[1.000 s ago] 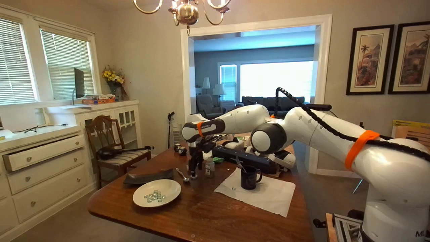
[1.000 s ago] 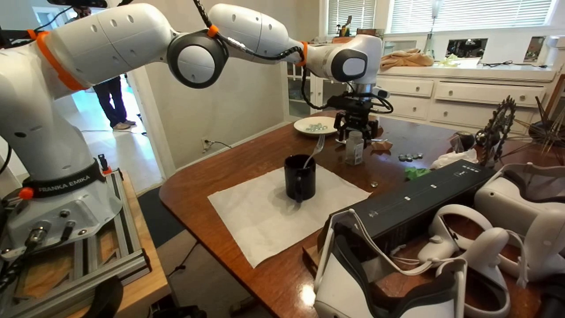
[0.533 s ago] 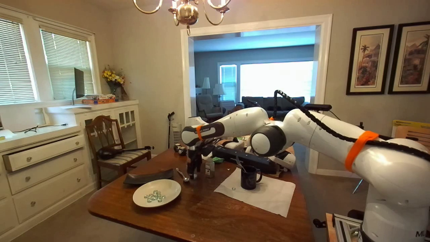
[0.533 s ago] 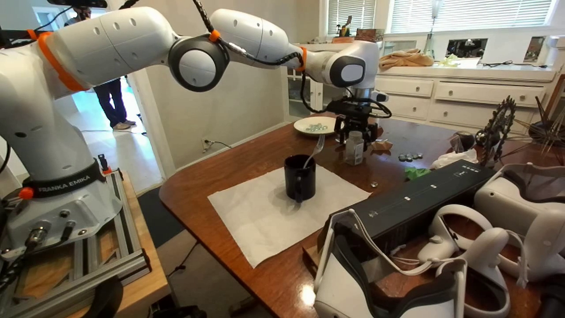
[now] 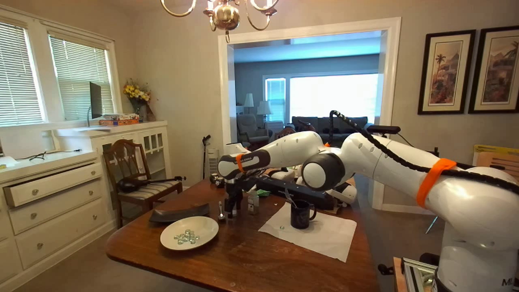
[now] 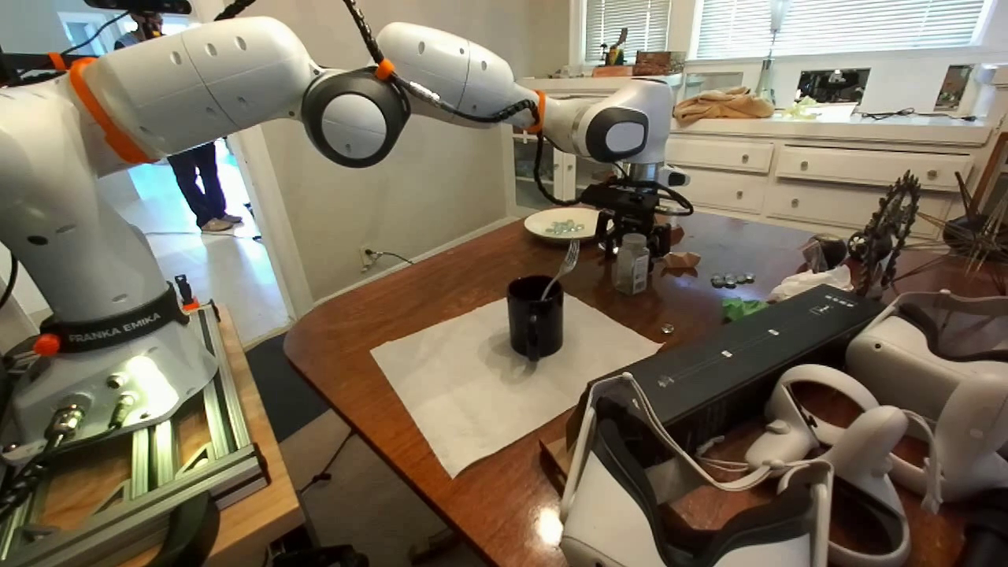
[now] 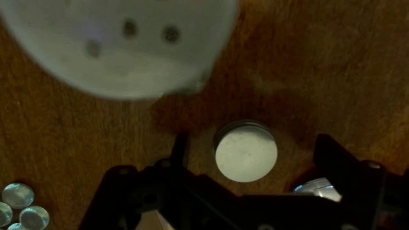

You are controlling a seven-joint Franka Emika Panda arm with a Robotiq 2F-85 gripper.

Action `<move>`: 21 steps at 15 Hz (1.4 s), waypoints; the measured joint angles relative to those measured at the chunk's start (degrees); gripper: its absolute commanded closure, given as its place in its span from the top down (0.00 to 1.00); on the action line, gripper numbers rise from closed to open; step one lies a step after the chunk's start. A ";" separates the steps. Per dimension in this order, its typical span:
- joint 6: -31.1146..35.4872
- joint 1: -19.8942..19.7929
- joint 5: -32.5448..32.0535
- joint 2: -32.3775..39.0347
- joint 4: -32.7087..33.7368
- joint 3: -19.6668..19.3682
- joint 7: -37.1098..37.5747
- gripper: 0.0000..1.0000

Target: Pick up the silver lid and put it on the glass container

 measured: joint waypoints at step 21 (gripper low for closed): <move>0.57 -0.07 -0.26 -0.20 0.39 -1.38 2.14 0.23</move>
